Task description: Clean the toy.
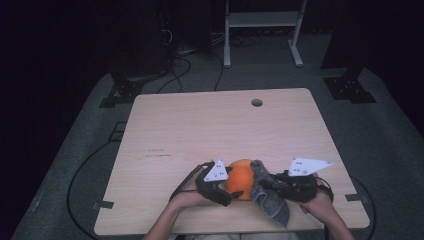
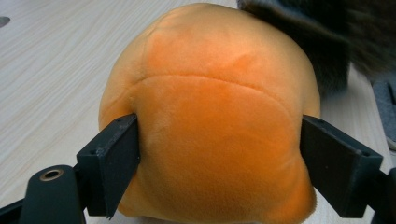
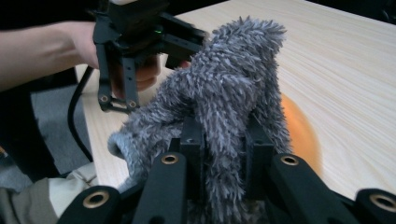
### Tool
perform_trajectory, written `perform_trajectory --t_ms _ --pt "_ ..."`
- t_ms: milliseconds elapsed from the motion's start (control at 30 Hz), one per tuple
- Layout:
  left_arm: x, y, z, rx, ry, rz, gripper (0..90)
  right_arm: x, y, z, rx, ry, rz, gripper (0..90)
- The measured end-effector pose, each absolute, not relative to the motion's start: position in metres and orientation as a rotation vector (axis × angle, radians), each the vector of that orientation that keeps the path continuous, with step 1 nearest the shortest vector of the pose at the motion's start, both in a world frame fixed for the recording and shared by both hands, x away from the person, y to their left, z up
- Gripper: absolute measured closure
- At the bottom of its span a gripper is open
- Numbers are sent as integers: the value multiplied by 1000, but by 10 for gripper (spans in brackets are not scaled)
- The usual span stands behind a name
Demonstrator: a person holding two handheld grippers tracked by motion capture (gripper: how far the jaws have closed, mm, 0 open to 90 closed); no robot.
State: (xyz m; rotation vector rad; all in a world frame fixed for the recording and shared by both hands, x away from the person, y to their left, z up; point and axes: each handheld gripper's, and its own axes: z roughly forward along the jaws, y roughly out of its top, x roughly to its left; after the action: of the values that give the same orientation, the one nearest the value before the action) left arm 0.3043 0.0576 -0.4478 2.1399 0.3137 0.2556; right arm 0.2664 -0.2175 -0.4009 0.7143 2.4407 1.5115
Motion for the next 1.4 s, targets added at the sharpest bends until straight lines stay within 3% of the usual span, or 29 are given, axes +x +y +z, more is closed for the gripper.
perform_trajectory --t_ms 233,400,467,667,733,767,800,867,933,967,1033,1200,1400 --pt "306 65 -442 2154 308 208 163 267 -199 -415 721 2417 1357 738" --pt "312 65 -442 2162 400 134 106 267 -202 -419 719 2429 1340 739" --pt "312 64 -442 2150 415 128 199 267 -204 -416 731 2434 1322 740" --pt "299 51 -431 2157 298 228 271 256 -192 -391 656 2403 1384 744" --pt "298 51 -432 2171 295 223 228 259 -187 -397 652 2420 1310 745" --pt "301 53 -433 2163 308 198 154 260 -189 -401 659 2437 1313 745" --pt "304 56 -435 2146 342 173 154 260 -189 -401 659 2437 1313 745" --pt "311 56 -439 2147 436 118 66 260 -191 -403 665 2440 1300 745" --pt "311 53 -442 2152 449 106 104 260 -192 -403 659 2455 1275 743" --pt "309 53 -440 2139 424 131 194 259 -193 -399 675 2452 1277 741" --pt "301 51 -432 2133 339 237 246 253 -193 -390 671 2441 1328 742" --pt "293 44 -427 2156 262 329 267 252 -179 -385 641 2422 1264 741" --pt "296 49 -435 2163 277 307 278 267 -202 -400 760 2408 1267 744"
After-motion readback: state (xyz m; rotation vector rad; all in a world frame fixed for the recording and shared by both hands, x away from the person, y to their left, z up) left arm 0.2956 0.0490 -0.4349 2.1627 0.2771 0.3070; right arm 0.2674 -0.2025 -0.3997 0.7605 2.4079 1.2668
